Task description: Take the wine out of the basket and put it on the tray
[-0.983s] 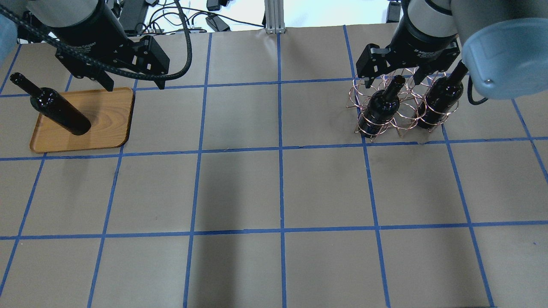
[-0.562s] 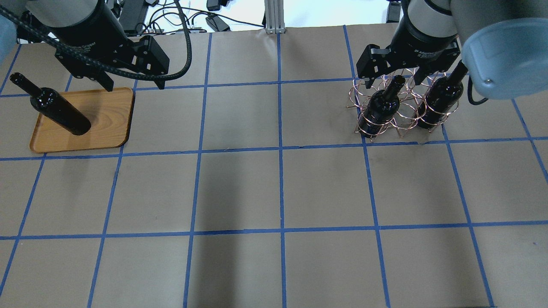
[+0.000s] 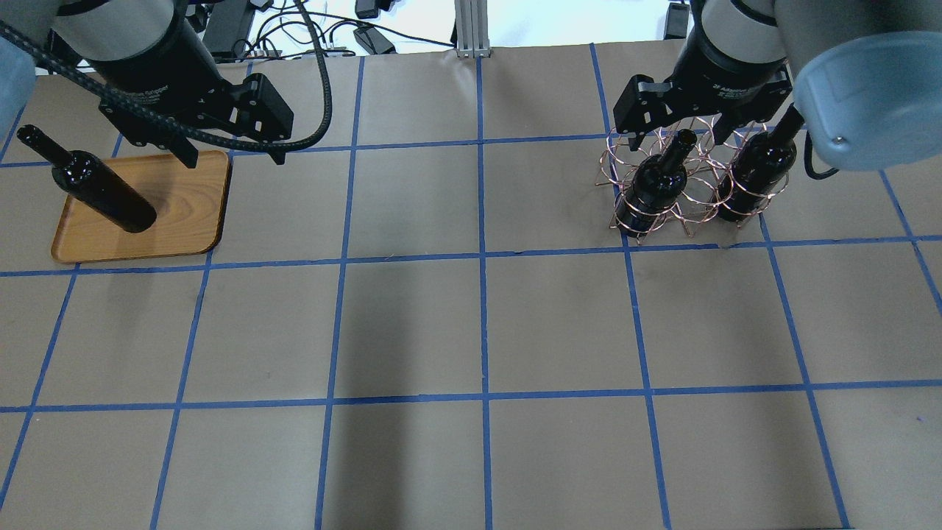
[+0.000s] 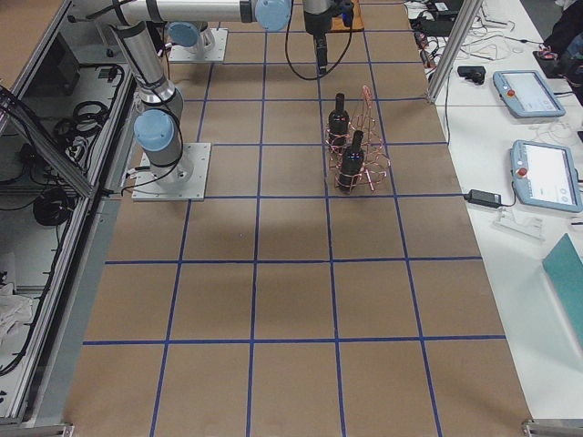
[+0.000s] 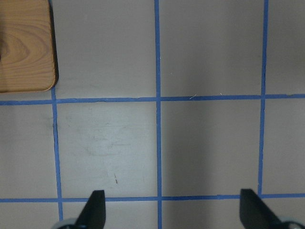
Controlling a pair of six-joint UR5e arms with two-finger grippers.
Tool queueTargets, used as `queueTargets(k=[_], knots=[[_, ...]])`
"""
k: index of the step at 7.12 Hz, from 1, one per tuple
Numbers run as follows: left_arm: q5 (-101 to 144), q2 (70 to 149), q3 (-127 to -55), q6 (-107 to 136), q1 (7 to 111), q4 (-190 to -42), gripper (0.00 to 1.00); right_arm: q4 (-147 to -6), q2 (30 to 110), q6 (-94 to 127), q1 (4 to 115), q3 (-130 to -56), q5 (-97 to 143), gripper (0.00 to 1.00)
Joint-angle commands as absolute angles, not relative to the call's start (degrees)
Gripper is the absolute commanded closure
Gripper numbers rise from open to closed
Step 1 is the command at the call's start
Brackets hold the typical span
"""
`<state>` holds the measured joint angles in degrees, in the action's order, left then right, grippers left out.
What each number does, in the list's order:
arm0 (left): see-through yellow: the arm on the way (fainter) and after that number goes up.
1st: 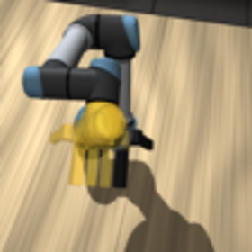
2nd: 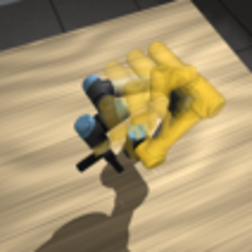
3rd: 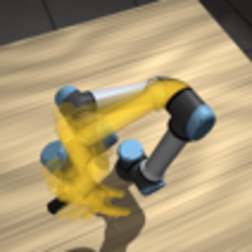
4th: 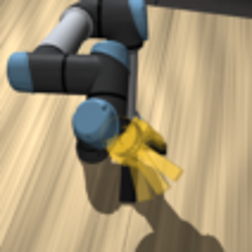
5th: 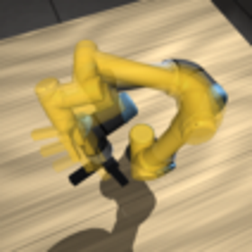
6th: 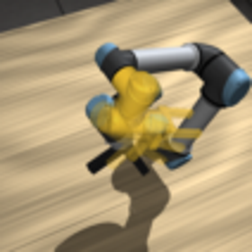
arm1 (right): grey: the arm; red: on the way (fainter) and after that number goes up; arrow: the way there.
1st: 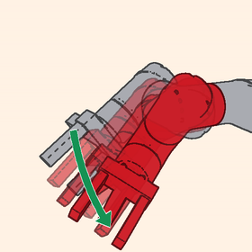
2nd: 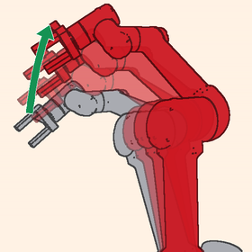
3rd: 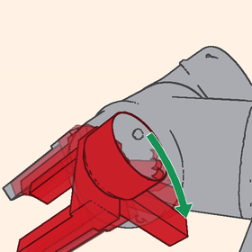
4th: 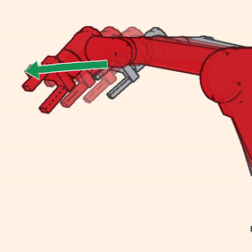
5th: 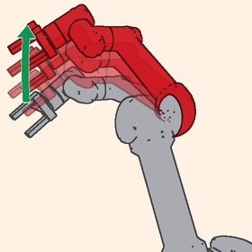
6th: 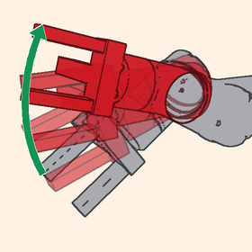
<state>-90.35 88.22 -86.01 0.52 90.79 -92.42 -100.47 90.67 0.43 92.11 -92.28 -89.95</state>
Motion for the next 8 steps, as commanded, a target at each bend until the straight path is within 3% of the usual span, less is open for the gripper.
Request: queueTargets(k=[1,8], knots=[[-90.35,88.24,-86.13,0.44,90.79,-92.37,0.00,-100.72,90.62,0.44,92.11,-92.29,-89.65,0.00],[-90.18,88.59,-86.31,0.44,90.79,-89.21,0.00,-100.90,90.62,0.44,92.11,-92.29,-89.65,0.00]])
